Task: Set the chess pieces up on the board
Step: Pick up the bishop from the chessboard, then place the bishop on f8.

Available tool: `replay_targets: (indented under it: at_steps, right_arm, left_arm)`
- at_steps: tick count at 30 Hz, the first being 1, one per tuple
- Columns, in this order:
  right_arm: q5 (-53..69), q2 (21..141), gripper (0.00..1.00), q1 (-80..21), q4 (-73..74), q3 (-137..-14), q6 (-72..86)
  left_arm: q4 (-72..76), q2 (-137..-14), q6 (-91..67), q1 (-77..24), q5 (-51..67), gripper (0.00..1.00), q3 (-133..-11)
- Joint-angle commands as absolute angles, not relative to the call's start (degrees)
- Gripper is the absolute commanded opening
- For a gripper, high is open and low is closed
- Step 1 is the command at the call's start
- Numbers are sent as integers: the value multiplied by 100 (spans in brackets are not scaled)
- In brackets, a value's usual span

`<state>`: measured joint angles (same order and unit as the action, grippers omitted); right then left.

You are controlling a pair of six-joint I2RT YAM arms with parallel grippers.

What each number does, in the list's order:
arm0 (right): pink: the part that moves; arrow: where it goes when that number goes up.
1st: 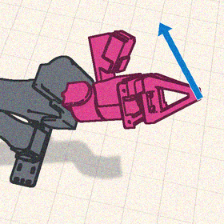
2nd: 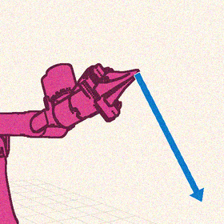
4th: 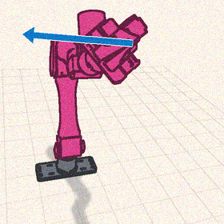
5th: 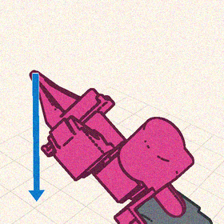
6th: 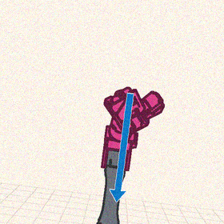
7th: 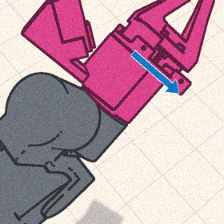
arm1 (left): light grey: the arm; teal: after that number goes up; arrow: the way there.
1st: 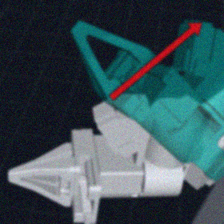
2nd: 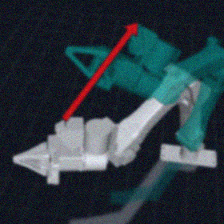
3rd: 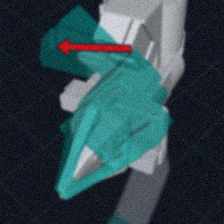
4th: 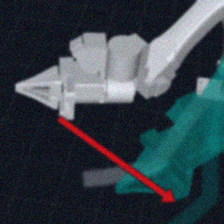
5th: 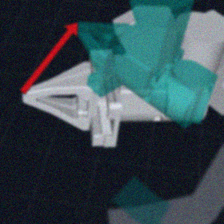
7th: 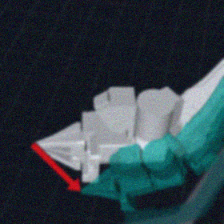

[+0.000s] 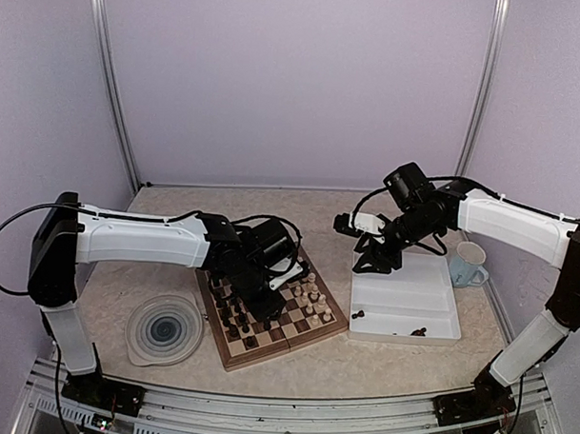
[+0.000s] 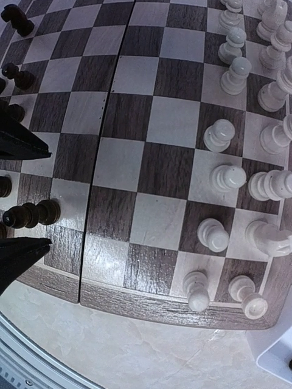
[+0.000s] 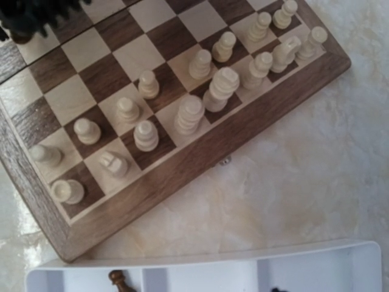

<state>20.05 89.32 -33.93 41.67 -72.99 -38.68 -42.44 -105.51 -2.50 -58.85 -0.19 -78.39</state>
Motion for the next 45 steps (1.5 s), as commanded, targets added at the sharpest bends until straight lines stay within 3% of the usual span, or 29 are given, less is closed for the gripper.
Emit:
replay_targets:
  at_steps: [1,21,28,36,45]
  right_arm:
    - [2007,8746,53,-3344,4087,-7190,-3845]
    - [2020,8874,53,-3349,4102,-7215,-3845]
    - [2002,8912,53,-3349,4107,-7233,-3849]
    - [1958,8962,53,-3349,4106,-7237,-3850]
    - [1923,9128,53,-3349,4132,-7290,-3859]
  left_arm:
    - [-4335,-10622,-289,-5950,122,43,-7892]
    - [-4546,-10673,-334,-5943,231,25,-7721]
    - [-4489,-10562,-300,-5924,265,9,-7747]
    - [-4585,-9984,-273,-5576,30,8,-7772]
    - [-4628,-9116,-443,-4448,-127,9,-7503]
